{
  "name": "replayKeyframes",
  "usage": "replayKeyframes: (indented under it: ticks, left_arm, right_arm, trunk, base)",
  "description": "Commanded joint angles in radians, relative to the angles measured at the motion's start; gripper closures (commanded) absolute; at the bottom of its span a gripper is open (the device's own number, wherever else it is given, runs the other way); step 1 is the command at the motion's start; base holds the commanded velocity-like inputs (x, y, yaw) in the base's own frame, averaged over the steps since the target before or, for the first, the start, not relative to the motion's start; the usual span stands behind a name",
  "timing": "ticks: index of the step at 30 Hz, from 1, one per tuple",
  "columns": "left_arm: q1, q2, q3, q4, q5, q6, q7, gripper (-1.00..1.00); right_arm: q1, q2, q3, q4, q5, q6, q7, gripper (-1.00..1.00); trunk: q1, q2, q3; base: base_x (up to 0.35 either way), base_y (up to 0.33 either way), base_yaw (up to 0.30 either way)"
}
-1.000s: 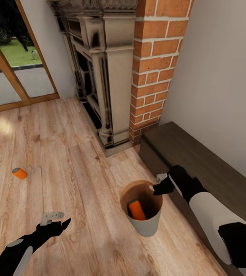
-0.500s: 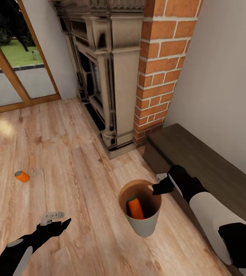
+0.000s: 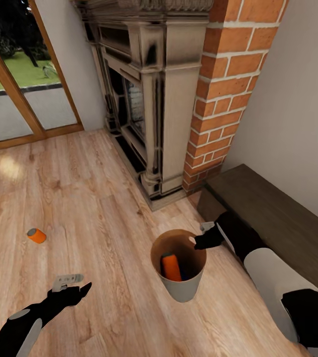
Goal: Put the three can of soda from the living room inside the tash can in the kitchen.
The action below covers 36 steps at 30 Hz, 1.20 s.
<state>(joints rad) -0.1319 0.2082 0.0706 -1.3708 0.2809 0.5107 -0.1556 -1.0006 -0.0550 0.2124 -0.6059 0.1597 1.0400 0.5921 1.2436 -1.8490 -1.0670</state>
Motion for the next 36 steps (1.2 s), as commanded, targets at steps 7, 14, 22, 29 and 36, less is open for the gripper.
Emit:
replayKeyframes:
  ticks: [7, 14, 22, 29, 36]
  left_arm:
    - [0.000, 0.000, 0.000, 0.001, -0.003, -0.001, -0.011, -1.00]
    - [0.000, 0.000, 0.000, 0.001, -0.005, -0.001, -0.012, -1.00]
    - [0.000, 0.000, 0.000, 0.001, -0.008, -0.001, -0.011, -1.00]
    - [0.000, -0.001, 0.000, 0.001, -0.010, -0.021, -0.011, -1.00]
    - [0.000, -0.001, 0.000, 0.001, -0.011, -0.030, -0.010, -1.00]
  right_arm:
    - [0.001, 0.001, -0.004, -0.040, -0.026, 0.007, 0.063, 1.00]
    - [0.002, 0.003, -0.004, -0.071, -0.026, 0.007, 0.085, 1.00]
    - [0.033, 0.003, -0.004, -0.079, -0.026, -0.050, 0.085, 1.00]
    - [0.098, -0.003, -0.008, -0.079, -0.026, -0.155, 0.090, 1.00]
    - [0.141, -0.005, -0.054, -0.078, -0.028, -0.207, 0.092, 1.00]
  trunk:
    - [0.000, 0.000, 0.000]
    - [0.000, 0.000, 0.000]
    - [0.000, 0.000, 0.000]
    - [0.000, 0.000, 0.000]
    - [0.000, 0.000, 0.000]
  base:
    - [0.156, 0.283, 0.000]
    - [0.156, 0.284, 0.000]
    - [0.156, 0.286, 0.000]
    - [0.156, 0.286, 0.000]
    - [0.156, 0.286, 0.000]
